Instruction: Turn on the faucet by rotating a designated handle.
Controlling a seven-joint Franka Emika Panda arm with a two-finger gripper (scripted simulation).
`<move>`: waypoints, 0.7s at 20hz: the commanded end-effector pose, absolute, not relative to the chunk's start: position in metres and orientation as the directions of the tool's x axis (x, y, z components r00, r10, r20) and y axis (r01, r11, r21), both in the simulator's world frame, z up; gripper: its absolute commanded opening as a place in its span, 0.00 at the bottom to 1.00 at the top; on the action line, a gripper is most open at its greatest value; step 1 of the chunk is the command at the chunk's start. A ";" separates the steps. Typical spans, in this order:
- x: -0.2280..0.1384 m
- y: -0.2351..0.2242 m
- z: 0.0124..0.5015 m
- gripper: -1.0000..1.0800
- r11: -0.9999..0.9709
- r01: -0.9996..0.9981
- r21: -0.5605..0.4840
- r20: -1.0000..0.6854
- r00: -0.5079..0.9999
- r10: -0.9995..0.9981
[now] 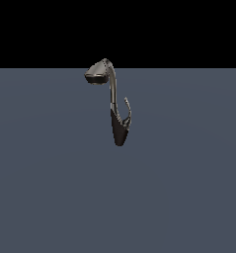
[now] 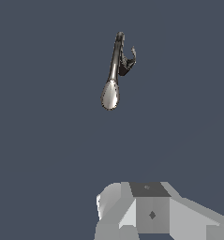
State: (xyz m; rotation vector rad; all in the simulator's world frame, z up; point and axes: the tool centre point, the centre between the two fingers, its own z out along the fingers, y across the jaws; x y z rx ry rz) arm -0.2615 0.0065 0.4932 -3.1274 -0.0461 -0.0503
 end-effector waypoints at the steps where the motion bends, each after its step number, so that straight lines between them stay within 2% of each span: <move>1: -0.261 0.007 0.493 0.00 -0.999 0.030 -0.013 0.032 0.999 0.029; 14: -0.233 0.017 0.478 0.00 -0.995 -0.086 -0.058 -0.014 0.996 -0.085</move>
